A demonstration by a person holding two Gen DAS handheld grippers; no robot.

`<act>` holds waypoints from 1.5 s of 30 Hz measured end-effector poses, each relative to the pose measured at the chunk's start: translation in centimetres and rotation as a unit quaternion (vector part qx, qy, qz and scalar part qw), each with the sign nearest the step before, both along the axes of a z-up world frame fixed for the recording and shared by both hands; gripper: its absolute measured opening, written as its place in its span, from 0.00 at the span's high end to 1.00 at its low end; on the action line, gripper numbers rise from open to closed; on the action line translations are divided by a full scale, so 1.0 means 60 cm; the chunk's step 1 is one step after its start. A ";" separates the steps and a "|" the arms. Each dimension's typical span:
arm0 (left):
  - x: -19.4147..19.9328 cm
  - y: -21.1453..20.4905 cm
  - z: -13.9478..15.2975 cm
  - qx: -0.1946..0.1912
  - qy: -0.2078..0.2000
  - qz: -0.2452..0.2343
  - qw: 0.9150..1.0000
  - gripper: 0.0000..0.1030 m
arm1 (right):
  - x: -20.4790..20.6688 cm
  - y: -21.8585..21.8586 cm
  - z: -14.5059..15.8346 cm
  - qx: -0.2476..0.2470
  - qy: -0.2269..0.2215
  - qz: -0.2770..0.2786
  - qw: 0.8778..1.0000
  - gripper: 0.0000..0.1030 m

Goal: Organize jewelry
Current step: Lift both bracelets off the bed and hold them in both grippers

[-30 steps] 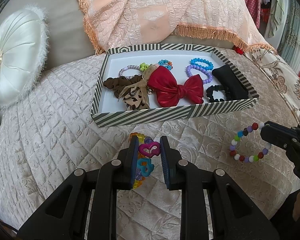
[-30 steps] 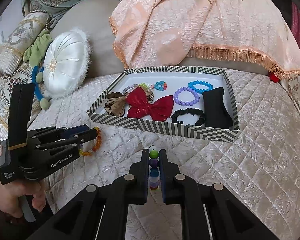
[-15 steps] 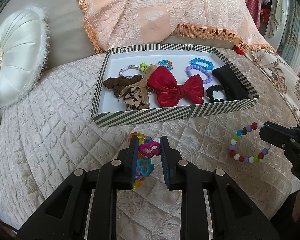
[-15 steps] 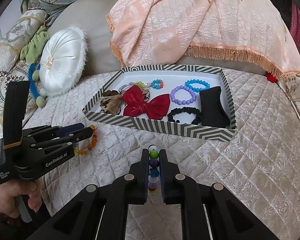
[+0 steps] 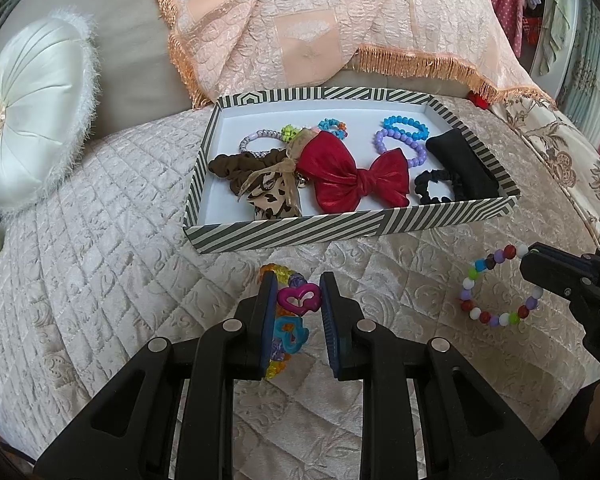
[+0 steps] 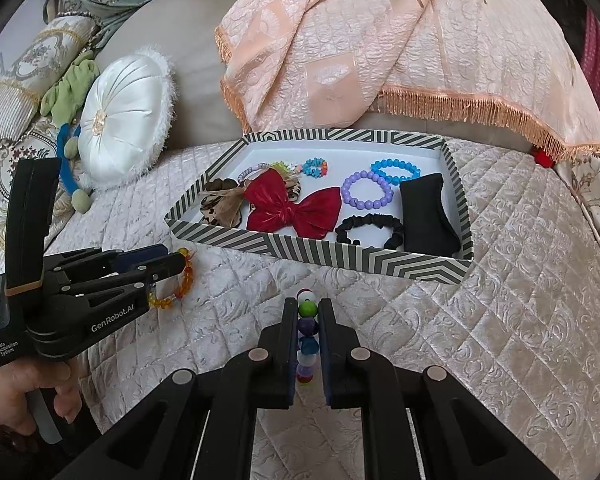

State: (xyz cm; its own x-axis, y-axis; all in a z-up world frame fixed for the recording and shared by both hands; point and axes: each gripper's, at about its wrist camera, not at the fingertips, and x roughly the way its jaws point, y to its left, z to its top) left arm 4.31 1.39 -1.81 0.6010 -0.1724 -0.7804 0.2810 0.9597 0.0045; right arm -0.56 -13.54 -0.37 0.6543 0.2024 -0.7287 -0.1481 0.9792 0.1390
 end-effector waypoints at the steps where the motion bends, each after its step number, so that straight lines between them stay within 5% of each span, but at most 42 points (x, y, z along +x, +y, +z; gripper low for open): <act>1: 0.001 0.000 0.000 -0.001 0.001 0.000 1.000 0.80 | 0.000 0.000 0.000 0.000 0.000 0.000 1.000 0.92; 45: 0.001 0.002 0.002 -0.001 0.000 0.004 1.000 0.80 | -0.002 0.010 -0.004 -0.019 -0.005 0.005 1.000 0.92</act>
